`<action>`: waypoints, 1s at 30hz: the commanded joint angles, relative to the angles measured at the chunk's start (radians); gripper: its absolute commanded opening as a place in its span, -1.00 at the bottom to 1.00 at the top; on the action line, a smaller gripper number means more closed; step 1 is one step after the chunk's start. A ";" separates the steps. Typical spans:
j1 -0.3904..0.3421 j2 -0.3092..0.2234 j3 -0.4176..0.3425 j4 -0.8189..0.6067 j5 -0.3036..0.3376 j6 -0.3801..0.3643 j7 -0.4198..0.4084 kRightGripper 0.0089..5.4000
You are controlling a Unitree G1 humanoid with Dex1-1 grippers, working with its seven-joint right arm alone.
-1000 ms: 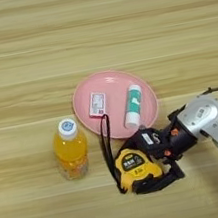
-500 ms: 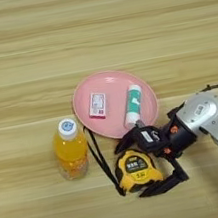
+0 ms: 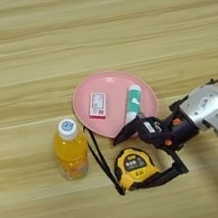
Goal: Move the objects on the table
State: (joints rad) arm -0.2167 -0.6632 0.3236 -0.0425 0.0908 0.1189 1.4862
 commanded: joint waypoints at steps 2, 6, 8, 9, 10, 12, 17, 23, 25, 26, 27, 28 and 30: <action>-0.059 -0.026 -0.082 -0.058 0.068 0.014 -0.041 0.99; -0.069 -0.023 -0.122 -0.074 0.108 0.033 -0.055 0.99; -0.084 -0.010 -0.149 -0.067 0.131 0.037 -0.076 0.99; -0.091 -0.004 -0.159 -0.062 0.138 0.037 -0.086 0.99; -0.098 0.001 -0.167 -0.056 0.141 0.035 -0.097 0.99; -0.121 0.015 -0.187 -0.032 0.134 0.023 -0.136 0.99; -0.169 0.045 -0.219 0.036 0.103 -0.015 -0.233 0.99; -0.202 0.062 -0.229 0.098 0.057 -0.035 -0.326 0.99; -0.204 0.058 -0.225 0.110 0.039 -0.034 -0.342 0.99; -0.204 0.056 -0.223 0.114 0.033 -0.034 -0.346 0.99; -0.204 0.054 -0.221 0.118 0.024 -0.036 -0.353 0.99; -0.204 0.053 -0.219 0.123 0.016 -0.039 -0.358 0.99; -0.210 0.053 -0.215 0.141 -0.008 -0.028 -0.378 0.99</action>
State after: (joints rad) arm -0.3469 -0.5809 0.1272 0.1076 0.1031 0.1032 1.1629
